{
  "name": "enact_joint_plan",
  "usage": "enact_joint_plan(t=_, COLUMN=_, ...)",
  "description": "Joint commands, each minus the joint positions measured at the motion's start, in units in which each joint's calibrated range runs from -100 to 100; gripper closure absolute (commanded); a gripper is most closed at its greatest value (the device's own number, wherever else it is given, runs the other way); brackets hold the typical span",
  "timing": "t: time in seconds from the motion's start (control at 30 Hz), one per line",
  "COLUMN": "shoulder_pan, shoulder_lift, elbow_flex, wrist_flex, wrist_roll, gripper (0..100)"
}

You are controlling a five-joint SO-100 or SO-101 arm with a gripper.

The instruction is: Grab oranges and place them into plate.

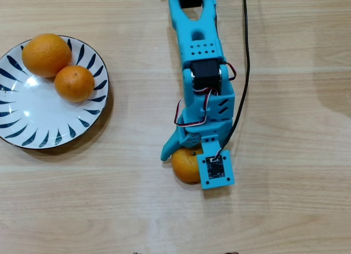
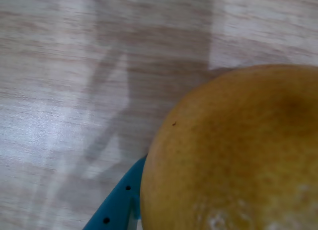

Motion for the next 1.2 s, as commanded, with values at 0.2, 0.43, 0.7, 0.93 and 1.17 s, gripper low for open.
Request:
enact_joint_plan(t=0.2, shoulder_pan=1.3, shoulder_lift=-1.0, elbow_flex=-2.8, wrist_flex=-0.9, wrist_roll=0.6, gripper=61)
enact_joint_plan(t=0.43, shoulder_pan=1.1, shoulder_lift=-1.6, elbow_flex=-2.8, wrist_flex=-0.9, wrist_roll=0.6, gripper=71)
enact_joint_plan(t=0.7, shoulder_pan=0.6, shoulder_lift=-2.8, elbow_flex=-3.0, wrist_flex=-0.2, wrist_roll=0.9, gripper=72)
enact_joint_plan(t=0.93, shoulder_pan=0.9, shoulder_lift=-7.6, elbow_flex=-2.7, wrist_flex=0.0, wrist_roll=3.1, gripper=72)
enact_joint_plan(t=1.17, shoulder_pan=3.5, shoulder_lift=-20.2, elbow_flex=-2.6, wrist_flex=9.8, wrist_roll=6.8, gripper=72)
